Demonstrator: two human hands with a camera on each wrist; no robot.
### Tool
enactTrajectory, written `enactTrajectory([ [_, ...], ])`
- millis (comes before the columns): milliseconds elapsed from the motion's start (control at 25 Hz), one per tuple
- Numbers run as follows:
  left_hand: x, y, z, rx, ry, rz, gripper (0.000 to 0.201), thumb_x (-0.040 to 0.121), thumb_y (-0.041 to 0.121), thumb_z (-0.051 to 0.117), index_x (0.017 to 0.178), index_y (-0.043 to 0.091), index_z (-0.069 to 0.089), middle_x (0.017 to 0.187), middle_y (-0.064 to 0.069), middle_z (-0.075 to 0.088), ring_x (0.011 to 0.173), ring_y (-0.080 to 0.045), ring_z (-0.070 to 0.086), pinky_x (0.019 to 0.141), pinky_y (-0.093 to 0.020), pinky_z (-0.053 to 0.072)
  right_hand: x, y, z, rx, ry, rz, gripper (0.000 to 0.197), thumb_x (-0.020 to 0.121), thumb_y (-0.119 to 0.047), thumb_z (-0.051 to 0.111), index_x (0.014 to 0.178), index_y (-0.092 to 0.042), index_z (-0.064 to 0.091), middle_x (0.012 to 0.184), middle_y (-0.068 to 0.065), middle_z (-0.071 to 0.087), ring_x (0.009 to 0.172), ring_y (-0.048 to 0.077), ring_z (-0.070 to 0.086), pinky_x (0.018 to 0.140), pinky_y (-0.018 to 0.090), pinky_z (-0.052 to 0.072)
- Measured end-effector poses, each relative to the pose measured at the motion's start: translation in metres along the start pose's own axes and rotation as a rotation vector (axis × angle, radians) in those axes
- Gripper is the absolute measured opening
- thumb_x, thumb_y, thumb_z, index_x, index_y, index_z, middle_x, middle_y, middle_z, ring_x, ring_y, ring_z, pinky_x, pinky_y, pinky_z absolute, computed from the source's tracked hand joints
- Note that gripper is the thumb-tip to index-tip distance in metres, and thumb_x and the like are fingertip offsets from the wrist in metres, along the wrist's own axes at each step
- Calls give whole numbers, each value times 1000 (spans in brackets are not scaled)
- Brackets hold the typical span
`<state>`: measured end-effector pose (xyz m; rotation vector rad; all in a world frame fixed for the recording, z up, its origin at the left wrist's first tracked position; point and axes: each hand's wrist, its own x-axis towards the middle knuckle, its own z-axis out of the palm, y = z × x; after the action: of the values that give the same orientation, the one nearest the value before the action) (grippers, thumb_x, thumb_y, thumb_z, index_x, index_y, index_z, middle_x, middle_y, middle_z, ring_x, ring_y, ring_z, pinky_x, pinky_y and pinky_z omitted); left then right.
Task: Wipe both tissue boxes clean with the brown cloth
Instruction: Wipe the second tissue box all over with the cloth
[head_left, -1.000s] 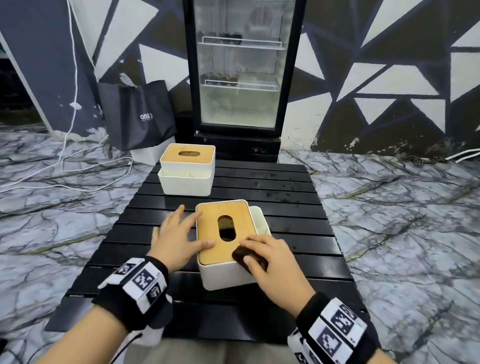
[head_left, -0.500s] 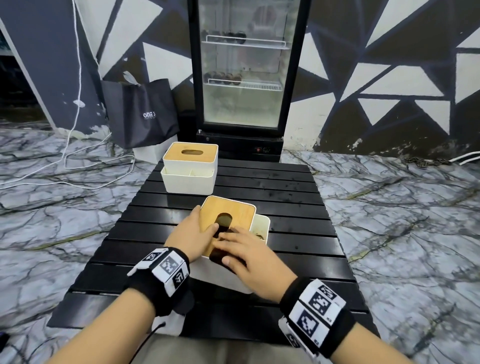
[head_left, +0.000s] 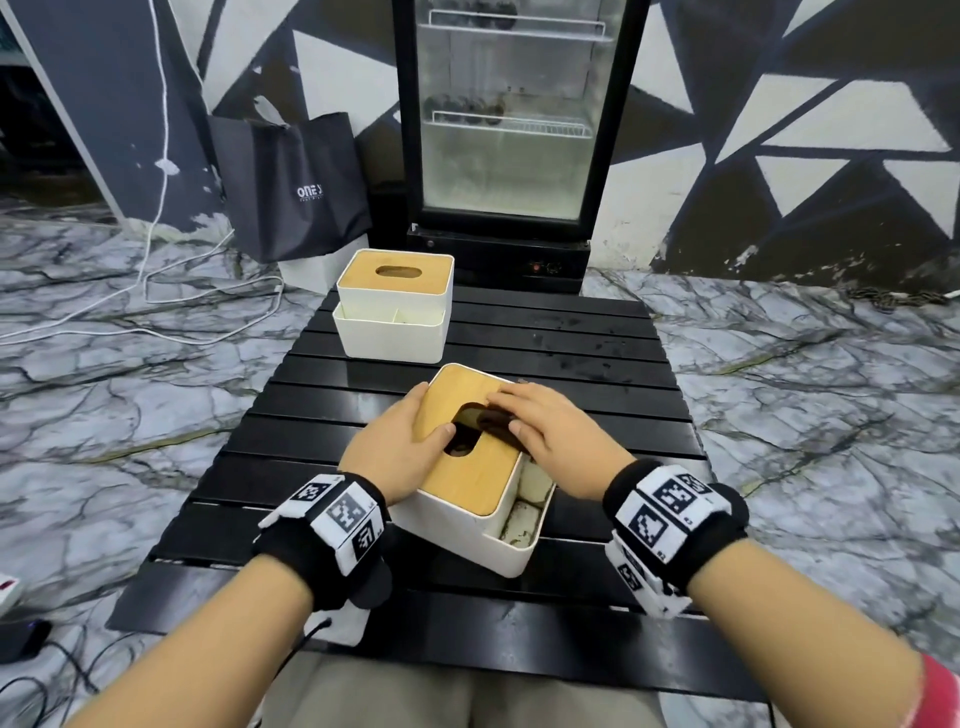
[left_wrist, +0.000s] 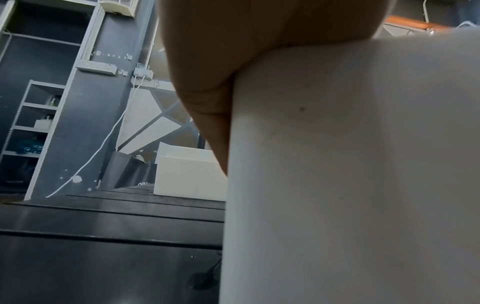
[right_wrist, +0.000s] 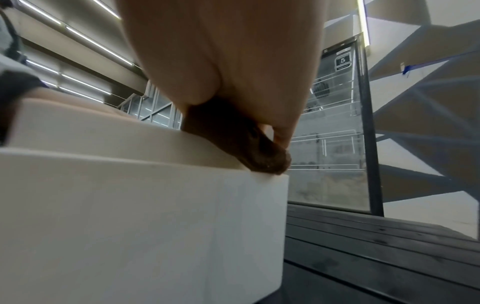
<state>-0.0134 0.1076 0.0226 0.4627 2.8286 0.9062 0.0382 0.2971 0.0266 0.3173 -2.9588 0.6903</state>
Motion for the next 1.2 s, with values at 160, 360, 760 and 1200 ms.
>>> enactTrajectory([
  [160,-1,2,3,16,19,-9,62,95,42,44,149,25,19,149,-1,38,131,-23,42,101,-32,35,-7,-5,5,44,28,9,41,96,-16,37,137,-21,37,145,0,35,136,18,23,109,20,8],
  [360,0,1,3,28,9,-2,62,95,41,44,149,24,19,149,-2,38,130,-24,43,100,-34,35,-45,-42,27,58,-41,-163,51,89,-36,22,137,-26,37,146,-3,35,136,15,21,112,20,6],
  [760,-1,-1,1,37,-35,18,64,95,43,44,149,24,16,151,0,34,133,-21,39,103,-32,34,-14,-2,8,-22,17,17,39,96,-26,34,134,-38,38,142,-14,37,134,9,26,108,45,27],
  [1200,-1,-3,0,106,-18,69,68,93,53,38,149,21,19,153,-1,27,136,-21,34,107,-36,32,-1,-5,0,128,72,122,38,96,-15,38,131,-27,46,140,-6,42,127,21,31,108,28,17],
])
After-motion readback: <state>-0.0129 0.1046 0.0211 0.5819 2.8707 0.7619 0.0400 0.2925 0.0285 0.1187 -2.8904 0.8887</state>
